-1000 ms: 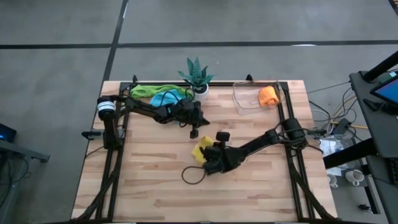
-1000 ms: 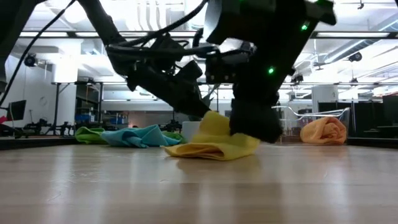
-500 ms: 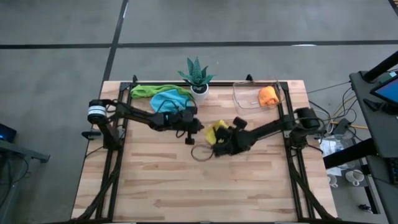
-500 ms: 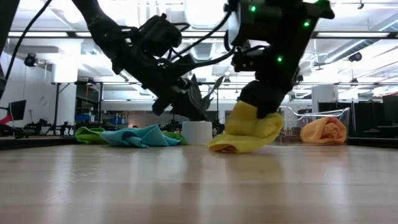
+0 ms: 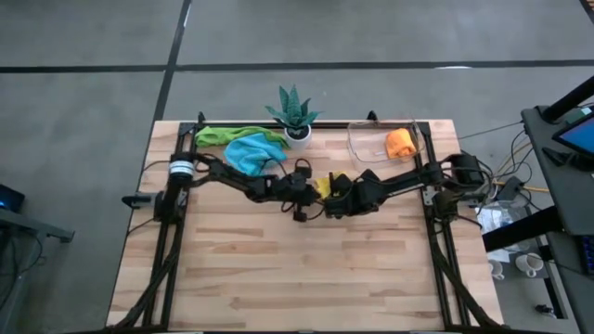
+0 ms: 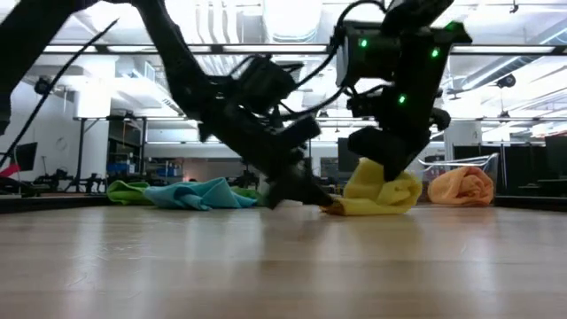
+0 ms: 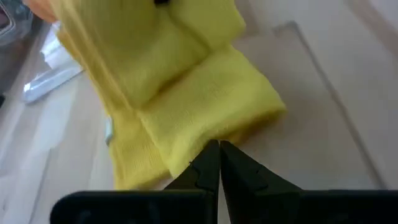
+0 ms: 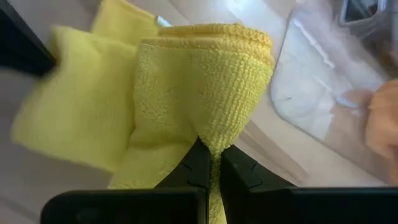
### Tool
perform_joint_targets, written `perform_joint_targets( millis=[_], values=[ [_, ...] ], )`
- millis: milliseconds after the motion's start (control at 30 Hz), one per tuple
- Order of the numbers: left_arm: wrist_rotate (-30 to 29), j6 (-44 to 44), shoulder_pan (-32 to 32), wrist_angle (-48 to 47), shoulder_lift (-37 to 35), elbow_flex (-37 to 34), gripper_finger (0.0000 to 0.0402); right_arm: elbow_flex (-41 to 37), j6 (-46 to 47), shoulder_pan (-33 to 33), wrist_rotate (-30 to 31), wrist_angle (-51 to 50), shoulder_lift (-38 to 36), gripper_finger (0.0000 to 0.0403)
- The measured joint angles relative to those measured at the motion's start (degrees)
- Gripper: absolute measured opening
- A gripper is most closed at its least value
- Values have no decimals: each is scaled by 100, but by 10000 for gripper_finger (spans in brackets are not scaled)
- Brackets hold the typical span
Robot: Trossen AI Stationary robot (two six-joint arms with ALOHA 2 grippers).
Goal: Roll microfiber towels into tight, uniform cylinder then place into a basket
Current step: Roll the yellow microfiber cloth
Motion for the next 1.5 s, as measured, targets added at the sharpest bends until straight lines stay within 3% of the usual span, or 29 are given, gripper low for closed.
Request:
perform_joint_targets(
  millis=[200,500,933,1267,1500],
  values=[
    [-15,164,7,5,404,540,0,-88,343,15,-11,-10,45,11],
    [-3,64,109,132,666,669,0,-54,897,4,125,89,56,12],
    [-28,81,118,174,678,680,0,-32,577,-3,245,742,63,13],
    [-394,213,45,-2013,-189,567,0,-32,742,-29,315,665,63,13],
    [-399,8,-92,-1847,-883,128,0,-30,1002,-38,313,615,63,13]
  ],
)
